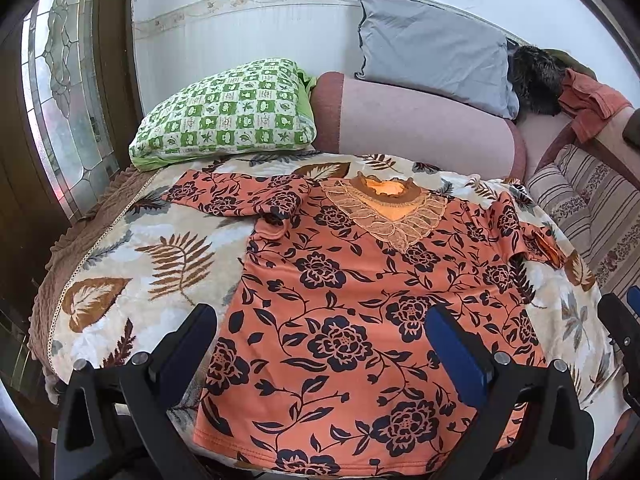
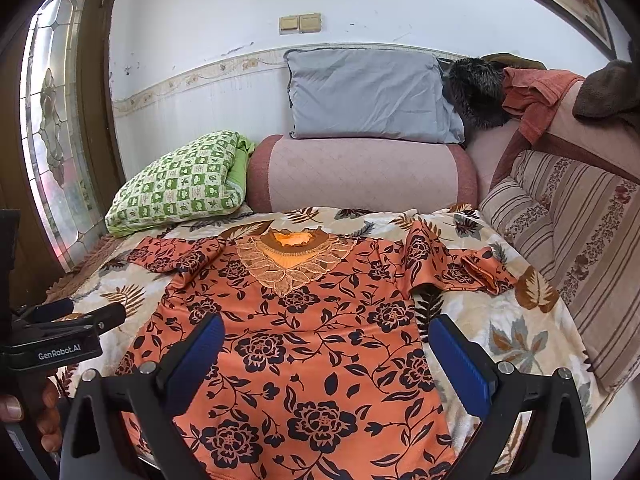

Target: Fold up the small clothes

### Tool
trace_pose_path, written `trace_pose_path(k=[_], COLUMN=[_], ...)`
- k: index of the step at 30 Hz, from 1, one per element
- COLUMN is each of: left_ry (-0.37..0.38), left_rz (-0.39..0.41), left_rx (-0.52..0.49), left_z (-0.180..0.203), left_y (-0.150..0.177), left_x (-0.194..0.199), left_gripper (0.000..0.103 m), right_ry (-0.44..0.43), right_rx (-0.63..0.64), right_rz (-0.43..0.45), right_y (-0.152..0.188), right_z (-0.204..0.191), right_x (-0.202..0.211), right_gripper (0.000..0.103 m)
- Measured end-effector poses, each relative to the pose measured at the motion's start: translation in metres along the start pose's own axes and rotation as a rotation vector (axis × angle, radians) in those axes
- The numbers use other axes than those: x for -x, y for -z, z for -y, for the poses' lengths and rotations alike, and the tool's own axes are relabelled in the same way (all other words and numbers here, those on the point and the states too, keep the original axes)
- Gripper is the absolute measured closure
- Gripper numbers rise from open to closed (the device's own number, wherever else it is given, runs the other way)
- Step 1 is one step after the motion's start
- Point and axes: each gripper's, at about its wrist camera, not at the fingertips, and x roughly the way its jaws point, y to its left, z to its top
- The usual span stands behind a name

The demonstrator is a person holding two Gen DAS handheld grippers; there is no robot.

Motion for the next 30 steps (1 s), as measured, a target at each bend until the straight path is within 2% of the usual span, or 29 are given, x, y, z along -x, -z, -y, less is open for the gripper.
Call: trace_pose_path(k=[18,30], left_ry=[0.004,-0.018], left_rz=[-0.007,-0.022], left_rx=[-0.003,-0.024], left_z=[-0.001,0.009], left_y=[0.004,-0.001], left_x=[-0.007,-0.014], left_gripper=[0.000,0.000], right_ry=[0.003,-0.003], right_rx=[0.008,-0.030], right_rz=[-0.018,-0.017], right_y=[-0.001,0.000], right_z=[-0.005,0.011], right_x=[-0.006,-0.018], right_gripper=[0.000,0.000])
